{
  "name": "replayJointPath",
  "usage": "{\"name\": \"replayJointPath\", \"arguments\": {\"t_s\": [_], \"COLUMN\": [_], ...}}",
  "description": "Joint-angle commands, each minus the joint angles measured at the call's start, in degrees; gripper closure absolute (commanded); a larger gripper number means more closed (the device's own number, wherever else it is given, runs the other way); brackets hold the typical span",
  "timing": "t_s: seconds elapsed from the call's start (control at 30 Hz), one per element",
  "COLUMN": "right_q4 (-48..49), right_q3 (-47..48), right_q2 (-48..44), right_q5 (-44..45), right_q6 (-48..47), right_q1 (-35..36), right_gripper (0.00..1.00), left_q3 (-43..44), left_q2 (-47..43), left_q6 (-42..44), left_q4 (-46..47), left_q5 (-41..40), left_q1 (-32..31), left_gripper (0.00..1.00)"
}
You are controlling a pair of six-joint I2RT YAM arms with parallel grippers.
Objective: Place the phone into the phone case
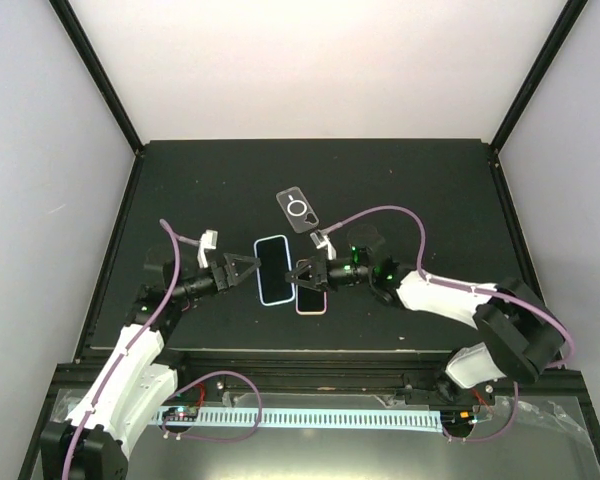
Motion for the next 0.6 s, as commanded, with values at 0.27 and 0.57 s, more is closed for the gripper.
{"name": "replayJointPath", "arguments": {"t_s": [0.27,0.57], "right_q4": [-35.6,-48.2], "right_q3": [-4.2,-10.0], "right_q2": [-19.5,-29.5], "right_q5": [14.8,20.1], "right_q6": [-18.0,-22.0], "right_q1": [-3.4,-11.2], "right_gripper": [0.97,0.96], "left_q3": [6.4,8.2], "left_q2": [2.7,3.5], "left_q6": [9.9,10.2], "left_q4": [-16.2,-23.1], "left_q5": [-11.1,-27.3], "left_q1": [0.4,0.8], "left_gripper": [0.01,0.01]}}
